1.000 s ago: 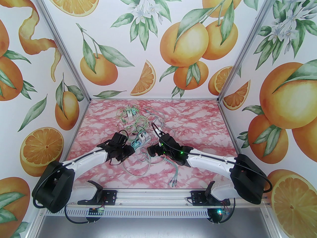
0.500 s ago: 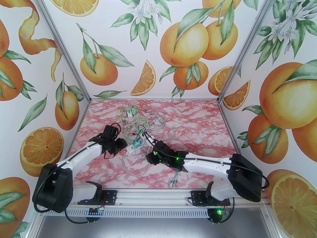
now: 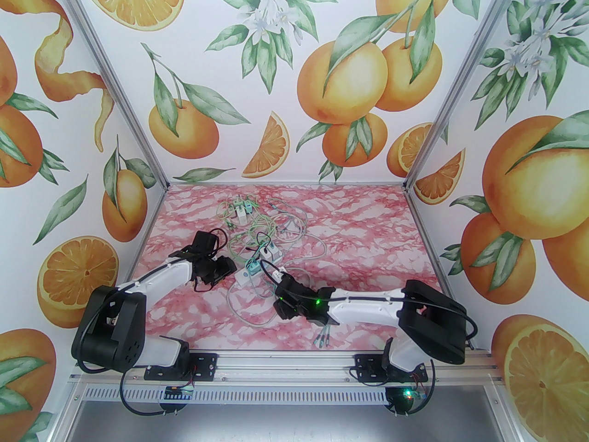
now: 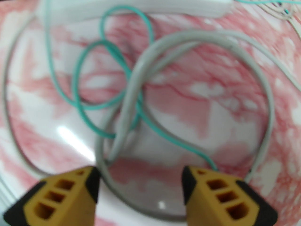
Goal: Pull the plug off the socket
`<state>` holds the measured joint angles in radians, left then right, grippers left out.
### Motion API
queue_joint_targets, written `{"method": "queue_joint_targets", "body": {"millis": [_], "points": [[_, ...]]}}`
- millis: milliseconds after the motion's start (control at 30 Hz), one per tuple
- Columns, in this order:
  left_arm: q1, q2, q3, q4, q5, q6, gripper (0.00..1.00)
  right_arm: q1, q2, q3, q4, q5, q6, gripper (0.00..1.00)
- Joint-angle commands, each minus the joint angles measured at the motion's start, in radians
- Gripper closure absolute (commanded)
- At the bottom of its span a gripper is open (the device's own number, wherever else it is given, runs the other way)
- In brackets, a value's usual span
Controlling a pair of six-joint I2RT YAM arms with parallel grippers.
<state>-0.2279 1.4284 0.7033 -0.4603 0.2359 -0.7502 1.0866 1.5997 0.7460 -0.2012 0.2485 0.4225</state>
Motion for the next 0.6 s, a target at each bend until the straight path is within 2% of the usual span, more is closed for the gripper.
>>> {"method": "queue_joint_targets", "body": {"millis": [0, 233, 400, 567], "points": [[-0.039, -0.008, -0.025, 0.053, 0.037, -0.016, 0.54, -0.052, 0.029, 0.011, -0.121, 0.157, 0.018, 0.36], [-0.164, -0.024, -0.051, 0.125, 0.047, -0.118, 0.55, -0.246, -0.01, 0.024, -0.142, 0.173, -0.002, 0.35], [-0.283, -0.014, -0.068, 0.223, 0.055, -0.2, 0.55, -0.383, 0.053, 0.105, -0.174, 0.15, -0.017, 0.35], [-0.377, 0.016, -0.051, 0.256, 0.04, -0.242, 0.55, -0.494, 0.124, 0.182, -0.169, 0.189, -0.057, 0.35]]}}
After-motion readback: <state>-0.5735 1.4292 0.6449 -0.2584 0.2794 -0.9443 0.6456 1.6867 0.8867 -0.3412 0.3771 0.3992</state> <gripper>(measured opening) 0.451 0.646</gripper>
